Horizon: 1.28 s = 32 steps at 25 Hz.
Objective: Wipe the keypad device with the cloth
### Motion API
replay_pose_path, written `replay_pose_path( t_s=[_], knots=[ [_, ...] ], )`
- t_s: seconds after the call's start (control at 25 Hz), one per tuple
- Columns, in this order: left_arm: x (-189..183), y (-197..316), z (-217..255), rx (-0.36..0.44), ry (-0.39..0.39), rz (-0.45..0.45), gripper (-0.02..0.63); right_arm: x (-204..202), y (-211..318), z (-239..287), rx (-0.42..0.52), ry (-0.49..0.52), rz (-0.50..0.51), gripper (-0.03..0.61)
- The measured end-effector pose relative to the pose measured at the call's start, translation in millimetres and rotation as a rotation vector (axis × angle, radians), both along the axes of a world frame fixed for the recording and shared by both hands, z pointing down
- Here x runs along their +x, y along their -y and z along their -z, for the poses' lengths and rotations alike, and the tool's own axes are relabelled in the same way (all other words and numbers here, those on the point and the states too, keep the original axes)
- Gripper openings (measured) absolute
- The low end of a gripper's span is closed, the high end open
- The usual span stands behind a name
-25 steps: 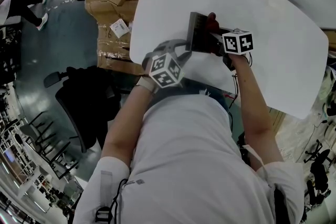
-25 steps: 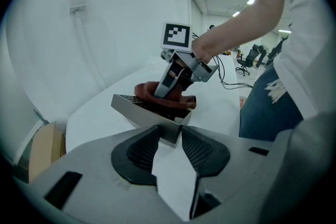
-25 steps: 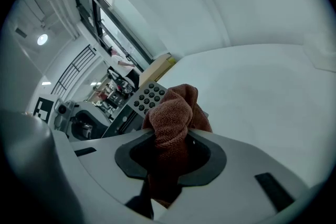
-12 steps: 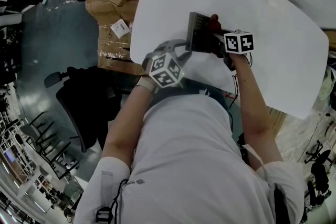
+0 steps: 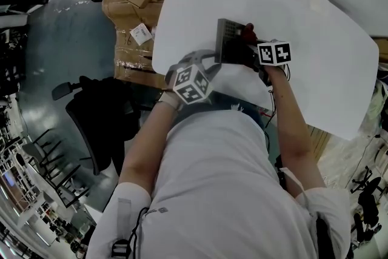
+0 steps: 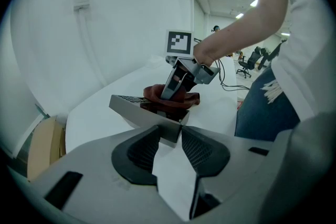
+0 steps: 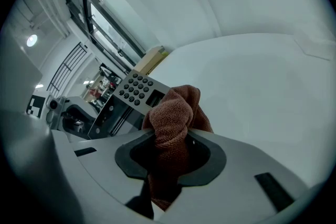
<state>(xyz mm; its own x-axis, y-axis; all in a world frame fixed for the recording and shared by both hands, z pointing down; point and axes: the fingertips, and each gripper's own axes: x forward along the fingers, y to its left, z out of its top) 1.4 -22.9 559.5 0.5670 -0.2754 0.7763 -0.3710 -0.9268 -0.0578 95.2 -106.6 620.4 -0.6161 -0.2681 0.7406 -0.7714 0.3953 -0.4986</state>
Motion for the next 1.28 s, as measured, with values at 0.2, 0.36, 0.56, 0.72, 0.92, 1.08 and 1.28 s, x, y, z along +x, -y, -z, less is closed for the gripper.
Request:
replay_pose_path(
  t_s=[0.2, 0.36, 0.56, 0.72, 0.92, 1.08, 1.28],
  knots=[
    [-5.9, -7.8, -0.6, -0.007, 0.002, 0.006, 0.129, 0.4, -16.9, -7.7, -0.025, -0.030, 0.057, 0.101],
    [-8.5, -10.0, -0.1, 0.007, -0.003, 0.013, 0.129, 3.4, -30.7, -15.1, -0.007, -0.075, 0.114, 0.100],
    [-10.2, -15.3, 0.7, -0.001, 0.001, 0.006, 0.129, -1.0, -48.3, -13.3, -0.008, -0.079, 0.156, 0.100],
    [-15.4, -19.6, 1.3, -0.007, -0.003, 0.004, 0.129, -7.6, -64.1, -13.0, -0.032, -0.065, 0.184, 0.100],
    [-20.3, -23.9, 6.7, -0.099, -0.082, 0.054, 0.130, -12.4, -68.3, -6.6, -0.014, -0.079, 0.263, 0.101],
    [-20.8, -17.3, 20.8, -0.115, -0.137, 0.097, 0.143, -25.2, -49.9, 19.7, 0.058, -0.043, 0.257, 0.101],
    [-10.9, -3.2, 30.1, -0.101, -0.177, 0.130, 0.148, -50.8, -16.5, 56.7, 0.150, 0.055, 0.215, 0.101]
  ],
)
